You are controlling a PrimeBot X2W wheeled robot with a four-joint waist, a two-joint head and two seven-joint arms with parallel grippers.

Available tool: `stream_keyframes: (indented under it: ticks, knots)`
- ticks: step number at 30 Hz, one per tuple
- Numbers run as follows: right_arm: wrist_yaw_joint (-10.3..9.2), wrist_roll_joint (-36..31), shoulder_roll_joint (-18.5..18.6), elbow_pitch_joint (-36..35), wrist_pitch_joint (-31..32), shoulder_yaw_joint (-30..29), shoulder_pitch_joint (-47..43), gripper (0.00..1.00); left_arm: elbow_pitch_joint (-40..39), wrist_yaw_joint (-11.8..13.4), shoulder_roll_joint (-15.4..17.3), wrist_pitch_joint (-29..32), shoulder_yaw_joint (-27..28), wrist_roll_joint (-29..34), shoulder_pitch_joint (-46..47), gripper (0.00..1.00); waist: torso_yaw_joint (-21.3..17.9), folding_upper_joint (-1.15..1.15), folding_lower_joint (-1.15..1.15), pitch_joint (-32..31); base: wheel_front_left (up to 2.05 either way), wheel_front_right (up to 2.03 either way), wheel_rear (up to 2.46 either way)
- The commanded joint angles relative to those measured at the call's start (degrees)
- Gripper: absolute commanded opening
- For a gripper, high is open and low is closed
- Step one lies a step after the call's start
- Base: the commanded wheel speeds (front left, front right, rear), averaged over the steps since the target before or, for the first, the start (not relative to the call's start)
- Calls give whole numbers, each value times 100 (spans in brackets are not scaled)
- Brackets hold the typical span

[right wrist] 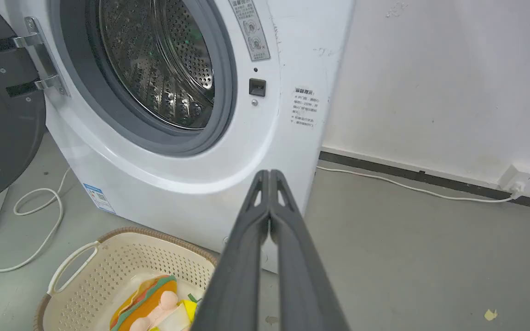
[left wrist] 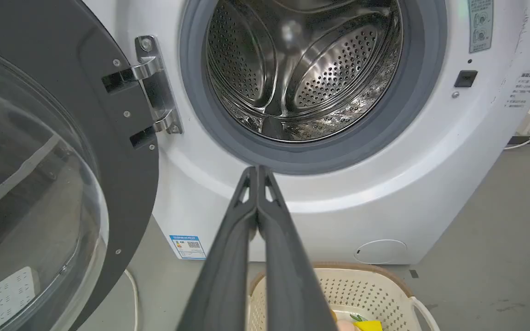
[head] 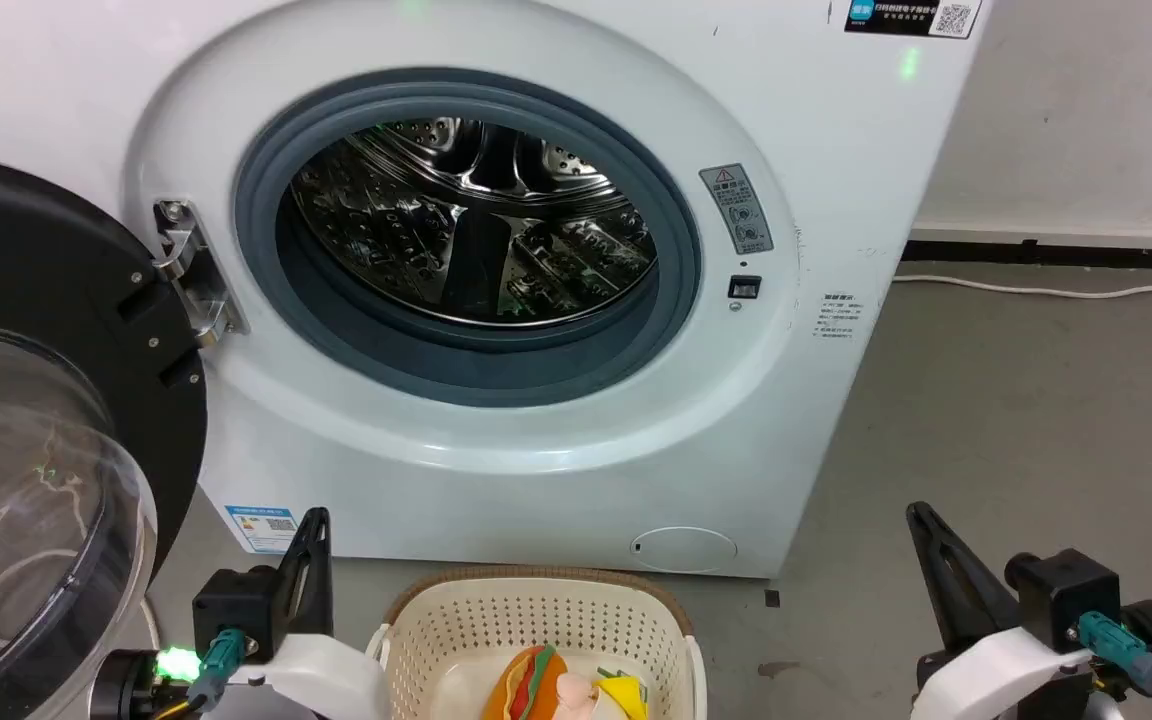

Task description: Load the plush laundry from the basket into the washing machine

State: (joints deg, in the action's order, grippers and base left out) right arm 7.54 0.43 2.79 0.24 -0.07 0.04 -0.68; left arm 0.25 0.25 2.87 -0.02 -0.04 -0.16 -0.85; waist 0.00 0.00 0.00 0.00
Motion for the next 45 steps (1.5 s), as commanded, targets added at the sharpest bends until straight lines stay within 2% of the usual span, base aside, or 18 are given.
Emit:
stream_keyframes:
  ticks: [1, 32, 33, 45]
  knots:
    - [-5, -43, 9, -24, 7, -4, 68, 0, -25, -25, 0, 2, 4, 16, 85, 0, 0, 0, 0, 0, 0, 0, 0]
    - [-5, -43, 9, -24, 7, -4, 68, 0, -25, -25, 0, 2, 4, 16, 85, 0, 0, 0, 0, 0, 0, 0, 0]
    - [0, 3, 0, 0, -2, 0, 0, 100, 0, 1, 0, -3, -1, -1, 0, 100, 0, 0, 0, 0, 0, 0, 0]
    - [0, 93, 0, -5, -82, -17, -4, 100, 15, 14, 0, -81, -59, -46, 3, 100, -10, 0, 0, 34, 0, 0, 0]
